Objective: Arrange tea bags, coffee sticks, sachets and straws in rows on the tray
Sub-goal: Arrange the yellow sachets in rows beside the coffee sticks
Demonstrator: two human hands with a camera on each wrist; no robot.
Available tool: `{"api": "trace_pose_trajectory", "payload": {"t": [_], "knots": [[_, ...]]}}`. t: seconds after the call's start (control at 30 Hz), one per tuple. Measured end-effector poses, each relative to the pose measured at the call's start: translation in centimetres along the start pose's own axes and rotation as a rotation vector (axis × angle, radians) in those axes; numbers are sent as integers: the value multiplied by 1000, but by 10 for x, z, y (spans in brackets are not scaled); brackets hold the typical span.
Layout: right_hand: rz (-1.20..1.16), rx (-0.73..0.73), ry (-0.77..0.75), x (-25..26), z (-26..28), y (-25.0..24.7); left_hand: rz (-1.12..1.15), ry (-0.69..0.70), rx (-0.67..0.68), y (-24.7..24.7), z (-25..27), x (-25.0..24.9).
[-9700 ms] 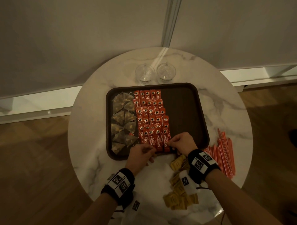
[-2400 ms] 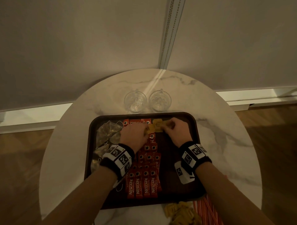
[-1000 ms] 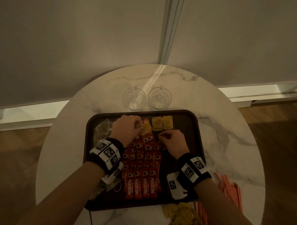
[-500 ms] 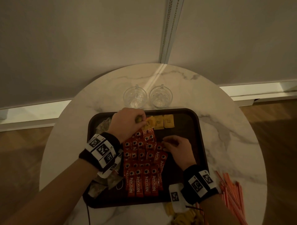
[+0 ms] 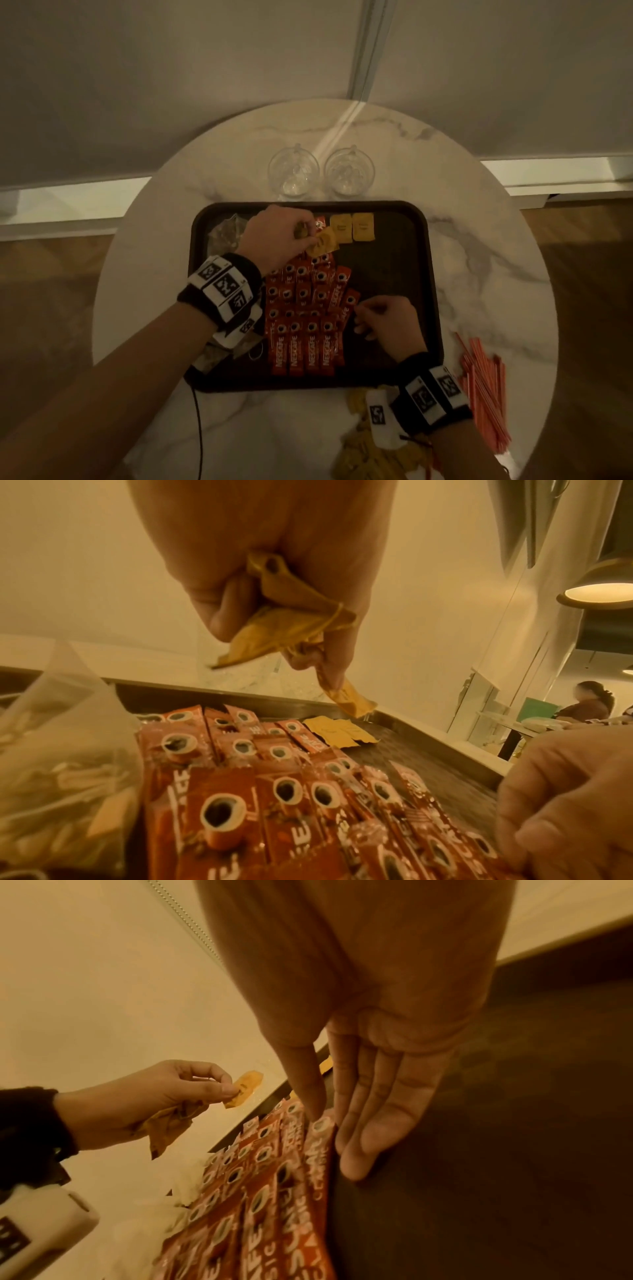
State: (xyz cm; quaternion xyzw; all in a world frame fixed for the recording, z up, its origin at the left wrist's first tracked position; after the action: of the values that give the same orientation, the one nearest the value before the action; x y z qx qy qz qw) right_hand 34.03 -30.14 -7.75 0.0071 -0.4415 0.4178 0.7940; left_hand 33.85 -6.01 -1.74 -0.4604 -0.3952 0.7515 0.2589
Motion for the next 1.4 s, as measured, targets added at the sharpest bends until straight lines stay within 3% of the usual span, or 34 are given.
{"api": "trace_pose_trajectory", "payload": {"t": [0.5,0.6,0.7,0.8,0.93,1.0,1.13,1.4], "knots": [[-55,7,-38,9,-2,22,23,72,67,12,6,1],[-92,-86,-40,10,-4,8,11,129,125,13,5,-7],[-234,-127,-90,21,-7,-5,-53,236,267,21,6,-19],[-193,43,-166,41,-11,-11,-141,324,374,30,5,-33],[-116,213,-262,55,-15,-17,-142,396,399,34,1,-48],[-147,174,-285,57,-18,-22,-67,367,379,33,-3,-50],[-305,64,-267,55,-25,-28,277,140,359,31,-13,-40],[-222,27,-266,54,-31,-24,304,90,295,33,-15,-32]]}}
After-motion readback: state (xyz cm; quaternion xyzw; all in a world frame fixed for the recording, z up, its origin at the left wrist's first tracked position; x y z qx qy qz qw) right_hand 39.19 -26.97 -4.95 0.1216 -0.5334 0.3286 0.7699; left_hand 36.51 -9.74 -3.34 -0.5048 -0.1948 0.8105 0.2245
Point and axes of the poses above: each hand's wrist, its own z-axis away from the middle knuckle, its own y-axis out of the palm, x = y × z, the point moved 5 cm from there along -z, towards the middle knuckle, and after that the axes turned 7 degrees about -y, right-handed, at the moved point
